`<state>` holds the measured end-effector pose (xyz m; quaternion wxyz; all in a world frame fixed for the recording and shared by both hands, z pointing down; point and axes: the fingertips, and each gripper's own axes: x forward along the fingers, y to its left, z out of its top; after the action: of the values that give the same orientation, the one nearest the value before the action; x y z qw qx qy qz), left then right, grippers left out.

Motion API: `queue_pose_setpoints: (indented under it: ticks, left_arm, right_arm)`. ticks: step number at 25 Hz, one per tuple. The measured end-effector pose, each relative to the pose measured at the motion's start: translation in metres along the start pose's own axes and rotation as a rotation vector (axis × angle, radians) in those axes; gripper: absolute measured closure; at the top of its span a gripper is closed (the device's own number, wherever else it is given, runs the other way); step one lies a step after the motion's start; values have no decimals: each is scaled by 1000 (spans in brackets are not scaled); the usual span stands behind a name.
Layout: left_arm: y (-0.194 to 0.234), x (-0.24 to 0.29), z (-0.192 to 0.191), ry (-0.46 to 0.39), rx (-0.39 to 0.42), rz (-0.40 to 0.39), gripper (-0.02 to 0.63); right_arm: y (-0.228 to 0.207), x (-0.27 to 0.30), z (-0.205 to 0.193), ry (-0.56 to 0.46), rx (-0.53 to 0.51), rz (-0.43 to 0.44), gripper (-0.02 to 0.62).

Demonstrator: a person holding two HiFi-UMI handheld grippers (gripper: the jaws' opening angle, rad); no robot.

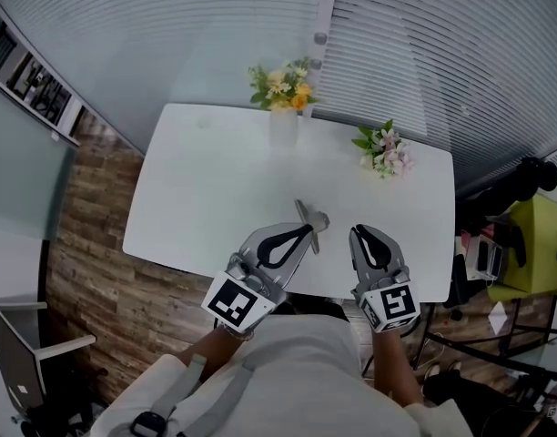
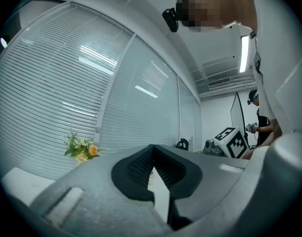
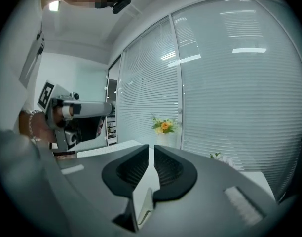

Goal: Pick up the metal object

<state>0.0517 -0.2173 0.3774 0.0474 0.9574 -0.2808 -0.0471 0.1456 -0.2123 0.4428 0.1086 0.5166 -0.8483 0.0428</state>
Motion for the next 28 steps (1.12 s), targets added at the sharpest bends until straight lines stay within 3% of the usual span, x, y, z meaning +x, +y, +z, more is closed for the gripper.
queue_pose_setpoints:
  ticks: [14,28]
  left_arm:
    - [15,-9,-9,3,-13,-1,601]
    - [21,-19,-5,0,-14,7,601]
  right_arm:
    - [-21,60,-129,212,93,8,523]
    - [-24,96,-214,349,215,38,487]
